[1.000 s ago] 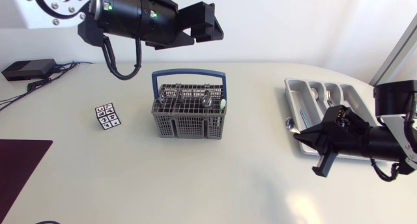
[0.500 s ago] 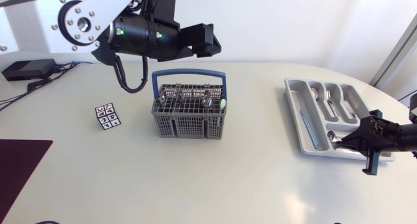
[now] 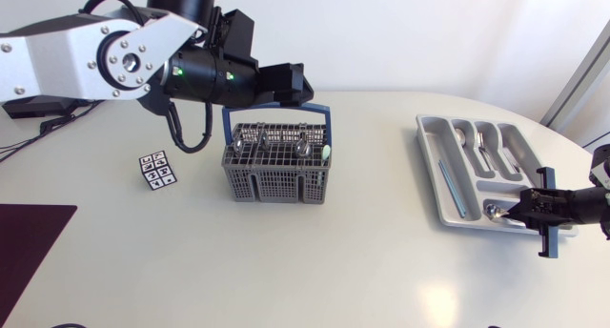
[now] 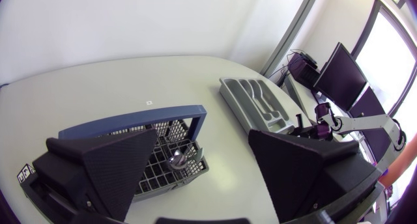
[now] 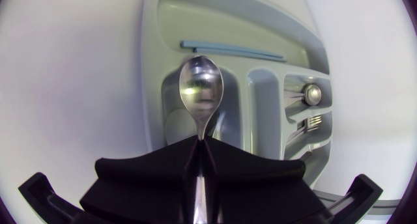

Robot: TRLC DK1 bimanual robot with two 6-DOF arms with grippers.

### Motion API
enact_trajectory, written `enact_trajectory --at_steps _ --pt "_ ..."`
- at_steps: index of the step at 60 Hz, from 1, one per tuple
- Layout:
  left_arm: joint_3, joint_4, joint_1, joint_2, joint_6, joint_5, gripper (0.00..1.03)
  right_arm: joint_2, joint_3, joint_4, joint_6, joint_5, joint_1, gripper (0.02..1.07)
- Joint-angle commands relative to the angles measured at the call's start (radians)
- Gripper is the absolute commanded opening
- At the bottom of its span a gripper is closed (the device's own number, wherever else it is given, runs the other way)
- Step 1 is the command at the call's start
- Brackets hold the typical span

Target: Transfer all utensils from the basket to the drawer tray.

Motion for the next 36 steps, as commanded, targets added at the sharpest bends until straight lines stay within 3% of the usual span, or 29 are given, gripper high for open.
enact_trajectory --at_steps 1,8,22,30,36 --pt "-0.034 0.003 0.012 -0.002 0.023 0.004 0.98 0.041 0.004 0.031 -0.049 0.024 -0.015 0.08" --pt "-0.054 0.003 0.020 -0.009 0.035 0.002 0.98 0.046 -0.001 0.058 -0.057 0.035 -0.024 0.13" --pt "-0.086 0.005 0.032 -0.029 0.078 0.002 0.98 -0.079 -0.049 0.110 -0.016 0.012 -0.036 0.61" --pt "-0.114 0.005 0.043 -0.050 0.112 0.001 0.98 -0.203 -0.075 0.095 0.066 -0.015 -0.020 0.62" --pt "-0.142 0.005 0.047 -0.055 0.143 0.002 0.98 -0.292 -0.061 0.028 0.221 -0.011 0.043 0.65"
